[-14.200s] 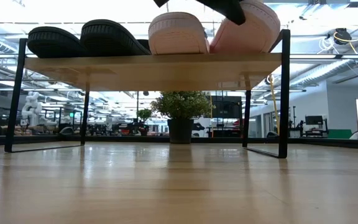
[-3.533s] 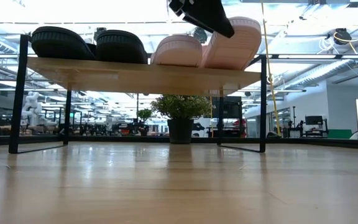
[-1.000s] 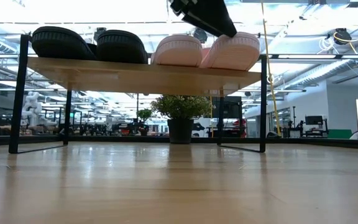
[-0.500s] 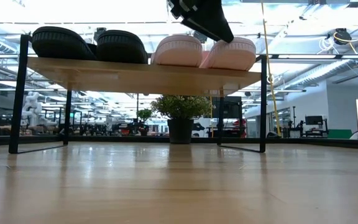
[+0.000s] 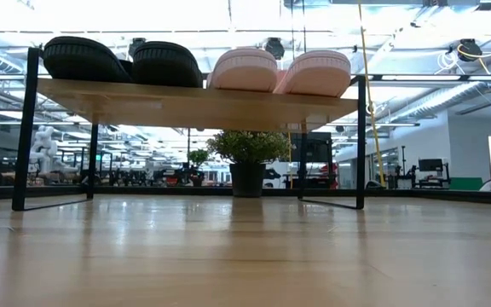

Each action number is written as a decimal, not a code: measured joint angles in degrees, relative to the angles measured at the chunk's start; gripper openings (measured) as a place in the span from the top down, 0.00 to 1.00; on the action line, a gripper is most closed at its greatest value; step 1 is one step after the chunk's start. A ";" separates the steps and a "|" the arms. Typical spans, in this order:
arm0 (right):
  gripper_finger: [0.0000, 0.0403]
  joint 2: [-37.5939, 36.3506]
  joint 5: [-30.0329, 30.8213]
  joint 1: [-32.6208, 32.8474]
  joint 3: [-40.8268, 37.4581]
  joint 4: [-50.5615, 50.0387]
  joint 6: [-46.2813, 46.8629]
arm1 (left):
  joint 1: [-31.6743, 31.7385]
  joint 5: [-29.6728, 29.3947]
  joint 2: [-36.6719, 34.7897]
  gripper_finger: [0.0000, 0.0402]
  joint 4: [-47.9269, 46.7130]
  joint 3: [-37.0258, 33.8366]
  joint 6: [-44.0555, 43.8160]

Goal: Pick and place slides into the shelf
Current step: Return to Home Position

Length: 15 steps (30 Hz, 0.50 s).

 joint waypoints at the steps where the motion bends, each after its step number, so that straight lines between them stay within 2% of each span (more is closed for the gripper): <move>1: 0.78 -0.01 1.02 -0.02 0.00 -2.15 1.25 | -1.09 -1.47 -1.48 0.25 -2.27 0.03 -2.74; 4: 0.78 -0.08 1.13 -0.02 0.02 -9.46 6.35 | -3.97 -3.77 -5.49 0.26 -11.06 0.20 -14.77; 9: 0.78 -0.38 0.96 -0.02 -1.83 -21.37 15.79 | -9.14 -2.31 -8.87 0.29 -32.29 0.17 -42.55; 15: 0.78 -3.45 0.78 -0.02 -12.71 -32.70 29.42 | -15.91 10.37 -8.51 0.37 -58.58 0.09 -76.20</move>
